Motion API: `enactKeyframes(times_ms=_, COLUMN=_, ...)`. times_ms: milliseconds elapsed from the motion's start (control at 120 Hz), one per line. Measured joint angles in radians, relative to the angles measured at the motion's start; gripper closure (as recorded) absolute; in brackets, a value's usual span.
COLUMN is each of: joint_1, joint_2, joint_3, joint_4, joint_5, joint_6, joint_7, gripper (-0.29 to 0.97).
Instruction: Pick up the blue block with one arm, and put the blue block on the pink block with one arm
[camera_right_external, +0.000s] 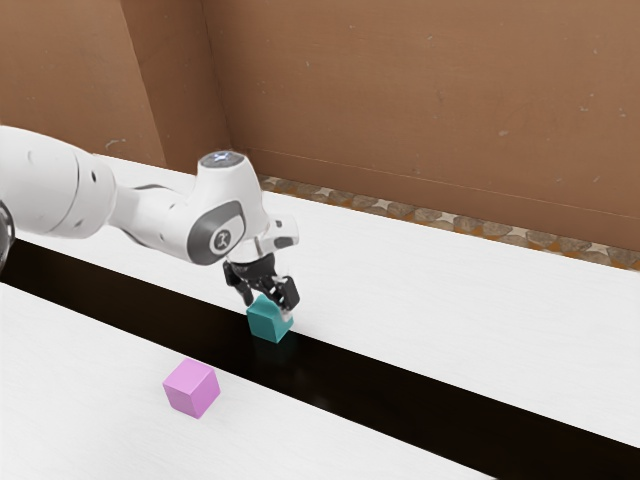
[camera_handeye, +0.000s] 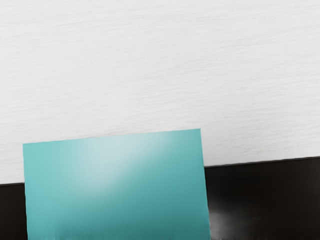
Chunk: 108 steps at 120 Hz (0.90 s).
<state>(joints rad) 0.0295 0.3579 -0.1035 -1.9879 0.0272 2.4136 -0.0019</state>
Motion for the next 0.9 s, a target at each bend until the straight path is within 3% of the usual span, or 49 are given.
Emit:
enactKeyframes(times_ms=383, joint_1=0.009, joint_2=0.075, joint_3=0.008, joint_4=0.049, joint_5=0.003, joint_6=0.015, joint_7=0.006, gripper=0.02)
enactKeyframes(times_ms=725, joint_1=0.010, joint_2=0.075, joint_3=0.026, joint_4=0.078, joint_5=0.007, joint_6=-0.016, joint_7=0.014, gripper=0.28)
enactKeyframes(times_ms=825, joint_1=0.010, joint_2=0.050, joint_3=0.033, joint_4=0.110, joint_5=0.011, joint_6=-0.059, joint_7=0.013, gripper=0.30)
enactKeyframes(times_ms=900, joint_1=0.009, joint_2=-0.030, joint_3=0.036, joint_4=0.057, joint_5=0.012, joint_6=-0.084, joint_7=0.008, gripper=0.30)
